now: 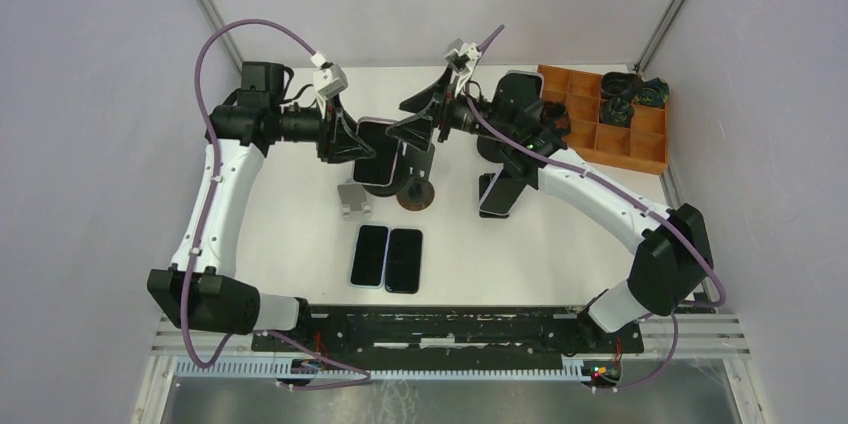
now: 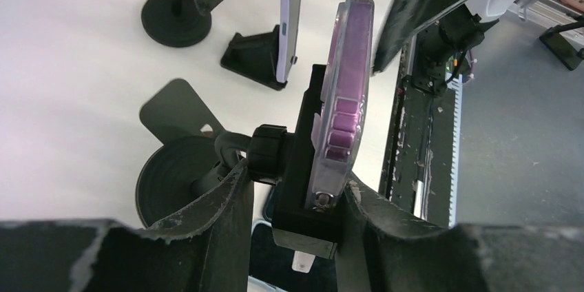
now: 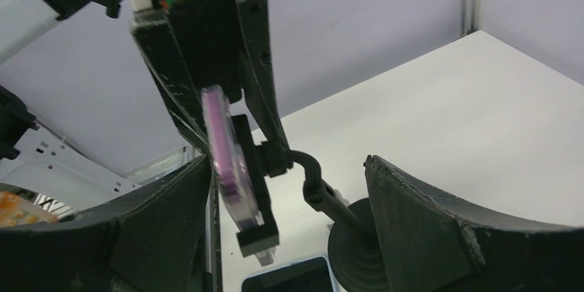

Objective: Remove the phone from the phone stand

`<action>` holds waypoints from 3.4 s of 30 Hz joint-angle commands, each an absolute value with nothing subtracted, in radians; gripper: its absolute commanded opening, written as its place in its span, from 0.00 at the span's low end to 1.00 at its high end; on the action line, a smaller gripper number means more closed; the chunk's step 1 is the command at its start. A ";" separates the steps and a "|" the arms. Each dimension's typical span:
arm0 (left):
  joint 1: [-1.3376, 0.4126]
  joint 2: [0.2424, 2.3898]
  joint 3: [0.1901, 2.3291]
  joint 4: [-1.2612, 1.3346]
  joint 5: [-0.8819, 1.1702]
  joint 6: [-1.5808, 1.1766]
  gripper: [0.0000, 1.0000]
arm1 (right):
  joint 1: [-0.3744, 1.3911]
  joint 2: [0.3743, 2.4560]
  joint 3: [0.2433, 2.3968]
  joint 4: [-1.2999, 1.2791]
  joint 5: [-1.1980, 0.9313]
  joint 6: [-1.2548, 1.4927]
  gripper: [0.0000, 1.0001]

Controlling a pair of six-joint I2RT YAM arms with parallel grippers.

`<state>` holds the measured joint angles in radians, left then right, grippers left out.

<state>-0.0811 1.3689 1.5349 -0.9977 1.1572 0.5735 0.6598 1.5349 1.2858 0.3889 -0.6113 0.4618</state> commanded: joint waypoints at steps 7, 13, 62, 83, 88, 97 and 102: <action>-0.103 1.317 1.523 -0.964 1.184 0.567 0.02 | 0.722 1.546 1.268 0.476 -0.730 0.523 0.68; -0.112 1.296 1.529 -0.980 1.196 0.563 0.02 | 0.727 1.568 1.282 0.461 -0.744 0.532 0.56; -0.013 1.329 1.327 -1.465 1.474 1.386 1.00 | 0.649 1.561 1.188 1.252 -0.735 1.440 0.00; -0.038 1.343 1.387 -1.459 1.339 1.218 0.86 | 0.752 1.650 1.238 1.312 -0.645 1.403 0.00; -0.037 1.289 1.352 -1.456 1.358 1.252 0.49 | 0.754 1.650 1.221 1.328 -0.646 1.406 0.00; -0.039 1.220 1.358 -1.465 1.353 1.303 0.02 | 0.761 1.645 1.194 1.327 -0.694 1.409 0.02; -0.043 1.220 1.353 -1.466 1.359 1.282 0.02 | 0.758 1.667 1.196 1.324 -0.822 1.402 0.23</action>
<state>-0.0399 1.2442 1.3483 -1.4685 1.3251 1.2568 0.7635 1.6821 1.1755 1.2167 -0.7624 1.3674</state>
